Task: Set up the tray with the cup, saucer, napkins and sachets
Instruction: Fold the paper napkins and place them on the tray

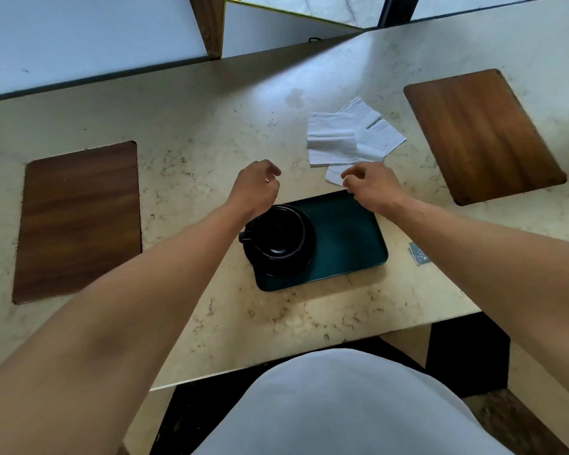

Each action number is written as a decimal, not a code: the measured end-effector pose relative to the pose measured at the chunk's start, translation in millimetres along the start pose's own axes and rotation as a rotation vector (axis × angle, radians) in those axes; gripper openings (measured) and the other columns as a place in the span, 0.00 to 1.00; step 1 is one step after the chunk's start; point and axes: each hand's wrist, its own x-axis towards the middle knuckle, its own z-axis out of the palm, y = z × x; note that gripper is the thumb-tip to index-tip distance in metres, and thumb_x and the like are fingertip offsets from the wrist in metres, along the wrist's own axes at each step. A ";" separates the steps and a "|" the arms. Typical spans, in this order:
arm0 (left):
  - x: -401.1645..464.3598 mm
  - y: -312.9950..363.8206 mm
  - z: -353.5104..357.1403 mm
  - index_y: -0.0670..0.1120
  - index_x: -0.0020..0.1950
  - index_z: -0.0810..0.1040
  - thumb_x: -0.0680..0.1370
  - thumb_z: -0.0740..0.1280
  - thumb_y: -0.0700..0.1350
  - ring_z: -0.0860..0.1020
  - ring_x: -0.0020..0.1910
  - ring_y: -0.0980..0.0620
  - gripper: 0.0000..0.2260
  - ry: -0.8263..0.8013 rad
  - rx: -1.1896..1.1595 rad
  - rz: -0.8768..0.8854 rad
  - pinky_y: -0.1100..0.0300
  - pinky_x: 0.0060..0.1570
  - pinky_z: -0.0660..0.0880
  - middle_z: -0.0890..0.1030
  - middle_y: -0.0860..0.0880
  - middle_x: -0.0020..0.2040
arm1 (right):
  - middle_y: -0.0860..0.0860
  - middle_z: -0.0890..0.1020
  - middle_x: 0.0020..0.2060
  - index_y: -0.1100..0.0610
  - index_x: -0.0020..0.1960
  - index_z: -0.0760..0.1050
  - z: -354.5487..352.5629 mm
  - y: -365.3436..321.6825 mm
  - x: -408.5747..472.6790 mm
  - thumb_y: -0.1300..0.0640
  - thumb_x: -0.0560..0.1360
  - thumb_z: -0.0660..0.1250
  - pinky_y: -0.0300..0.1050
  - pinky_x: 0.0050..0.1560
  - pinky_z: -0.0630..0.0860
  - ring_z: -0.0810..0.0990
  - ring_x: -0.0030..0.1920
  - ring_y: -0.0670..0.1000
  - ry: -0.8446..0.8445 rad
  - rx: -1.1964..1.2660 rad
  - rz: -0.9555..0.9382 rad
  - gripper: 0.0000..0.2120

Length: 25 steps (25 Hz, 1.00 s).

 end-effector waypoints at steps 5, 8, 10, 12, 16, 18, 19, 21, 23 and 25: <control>34.1 24.5 14.5 0.47 0.64 0.79 0.80 0.59 0.41 0.77 0.58 0.51 0.15 -0.045 -0.003 -0.106 0.62 0.54 0.68 0.80 0.48 0.63 | 0.54 0.85 0.55 0.57 0.60 0.82 -19.9 18.9 39.1 0.58 0.80 0.64 0.55 0.63 0.79 0.83 0.57 0.55 0.007 0.072 0.059 0.12; 58.9 34.2 24.4 0.47 0.65 0.79 0.79 0.61 0.42 0.75 0.53 0.53 0.15 -0.066 -0.015 -0.183 0.62 0.50 0.69 0.80 0.48 0.61 | 0.54 0.85 0.56 0.58 0.60 0.82 -27.7 25.8 67.7 0.58 0.80 0.64 0.55 0.63 0.80 0.83 0.58 0.55 -0.002 0.118 0.087 0.12; 75.9 39.4 32.1 0.47 0.64 0.78 0.80 0.61 0.43 0.75 0.52 0.52 0.14 -0.087 -0.017 -0.199 0.64 0.46 0.68 0.80 0.49 0.59 | 0.54 0.85 0.56 0.57 0.59 0.82 -31.9 29.0 86.9 0.58 0.79 0.65 0.54 0.62 0.80 0.83 0.57 0.55 -0.010 0.148 0.108 0.12; 95.3 43.8 40.9 0.48 0.64 0.78 0.79 0.62 0.42 0.76 0.52 0.51 0.14 -0.102 -0.022 -0.233 0.64 0.45 0.69 0.79 0.50 0.58 | 0.54 0.85 0.55 0.56 0.59 0.82 -35.6 32.2 107.8 0.58 0.78 0.66 0.54 0.61 0.80 0.83 0.57 0.55 -0.014 0.158 0.133 0.12; 136.0 48.8 52.1 0.46 0.63 0.79 0.79 0.63 0.42 0.76 0.53 0.50 0.14 -0.066 -0.048 -0.344 0.60 0.51 0.72 0.81 0.48 0.60 | 0.59 0.85 0.56 0.63 0.58 0.81 -40.0 36.9 148.6 0.58 0.75 0.64 0.58 0.62 0.79 0.83 0.58 0.60 0.025 0.169 0.200 0.15; 152.2 50.5 54.5 0.44 0.59 0.81 0.78 0.62 0.42 0.79 0.55 0.47 0.12 -0.035 -0.035 -0.367 0.55 0.55 0.78 0.82 0.46 0.57 | 0.63 0.85 0.53 0.68 0.54 0.81 -41.1 38.3 164.8 0.59 0.76 0.63 0.62 0.60 0.80 0.83 0.56 0.64 0.046 0.175 0.228 0.15; 160.2 51.6 55.7 0.43 0.52 0.81 0.77 0.62 0.41 0.81 0.52 0.45 0.10 -0.020 -0.035 -0.372 0.51 0.55 0.80 0.83 0.45 0.52 | 0.64 0.85 0.53 0.67 0.53 0.81 -41.4 38.6 172.7 0.58 0.77 0.62 0.62 0.60 0.79 0.83 0.57 0.65 0.034 0.184 0.246 0.14; 171.9 54.7 58.2 0.45 0.43 0.79 0.74 0.61 0.40 0.81 0.39 0.44 0.07 -0.006 -0.049 -0.387 0.47 0.47 0.83 0.80 0.44 0.39 | 0.66 0.84 0.54 0.65 0.52 0.81 -41.0 38.2 184.0 0.57 0.78 0.62 0.62 0.61 0.79 0.82 0.57 0.66 -0.002 0.195 0.277 0.14; 179.2 55.9 61.3 0.44 0.42 0.79 0.72 0.61 0.39 0.77 0.33 0.46 0.07 -0.014 -0.098 -0.419 0.49 0.39 0.81 0.78 0.42 0.36 | 0.65 0.84 0.53 0.67 0.53 0.81 -38.6 36.2 189.9 0.56 0.78 0.62 0.60 0.60 0.80 0.83 0.56 0.65 -0.018 0.173 0.306 0.15; 184.6 56.7 64.0 0.42 0.41 0.79 0.72 0.63 0.38 0.79 0.29 0.45 0.06 -0.013 -0.157 -0.455 0.52 0.34 0.79 0.79 0.40 0.35 | 0.64 0.86 0.47 0.69 0.49 0.81 -34.3 32.6 192.8 0.56 0.75 0.63 0.58 0.57 0.81 0.85 0.51 0.63 0.011 0.166 0.326 0.16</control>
